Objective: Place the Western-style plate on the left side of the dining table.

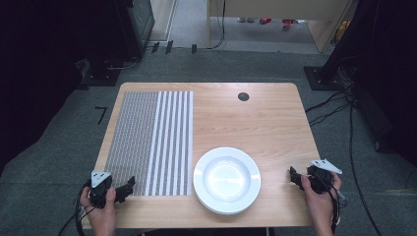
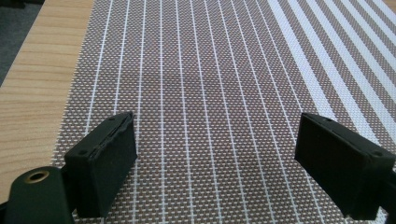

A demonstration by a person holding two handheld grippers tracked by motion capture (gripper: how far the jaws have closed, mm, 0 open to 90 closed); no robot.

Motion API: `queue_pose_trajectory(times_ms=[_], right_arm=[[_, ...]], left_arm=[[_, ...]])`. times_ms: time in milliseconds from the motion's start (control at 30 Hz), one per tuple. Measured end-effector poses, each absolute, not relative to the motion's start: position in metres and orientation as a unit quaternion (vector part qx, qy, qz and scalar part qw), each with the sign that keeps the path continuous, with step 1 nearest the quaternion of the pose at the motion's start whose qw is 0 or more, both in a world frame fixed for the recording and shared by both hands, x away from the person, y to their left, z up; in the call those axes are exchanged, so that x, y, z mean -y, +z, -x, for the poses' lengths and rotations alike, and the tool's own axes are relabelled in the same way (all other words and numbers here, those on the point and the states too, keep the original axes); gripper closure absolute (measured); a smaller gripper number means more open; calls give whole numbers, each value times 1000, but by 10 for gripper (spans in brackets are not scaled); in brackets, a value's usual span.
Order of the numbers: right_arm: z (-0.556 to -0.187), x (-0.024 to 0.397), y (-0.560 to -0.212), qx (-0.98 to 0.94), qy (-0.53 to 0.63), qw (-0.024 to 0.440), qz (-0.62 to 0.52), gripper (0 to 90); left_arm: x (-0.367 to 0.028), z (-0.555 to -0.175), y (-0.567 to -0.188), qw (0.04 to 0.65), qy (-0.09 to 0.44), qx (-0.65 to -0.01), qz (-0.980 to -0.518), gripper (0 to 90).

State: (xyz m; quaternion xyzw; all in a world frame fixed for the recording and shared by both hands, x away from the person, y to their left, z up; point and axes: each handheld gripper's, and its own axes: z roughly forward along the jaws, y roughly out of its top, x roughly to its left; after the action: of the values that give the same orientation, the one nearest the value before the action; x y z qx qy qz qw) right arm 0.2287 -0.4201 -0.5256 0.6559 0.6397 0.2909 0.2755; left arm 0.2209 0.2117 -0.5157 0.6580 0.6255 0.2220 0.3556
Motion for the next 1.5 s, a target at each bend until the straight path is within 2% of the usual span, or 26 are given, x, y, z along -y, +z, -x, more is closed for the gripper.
queue_pose_trajectory(times_ms=[700, 1500], right_arm=[[-228, 420, -526, -640, 290, 276, -656, 135], [-229, 420, -526, -642, 292, 274, -654, 139]], left_arm=[[-207, -222, -503, 370, 230, -624, -649, 127], [-168, -235, -472, 408, 217, -595, -658, 127]])
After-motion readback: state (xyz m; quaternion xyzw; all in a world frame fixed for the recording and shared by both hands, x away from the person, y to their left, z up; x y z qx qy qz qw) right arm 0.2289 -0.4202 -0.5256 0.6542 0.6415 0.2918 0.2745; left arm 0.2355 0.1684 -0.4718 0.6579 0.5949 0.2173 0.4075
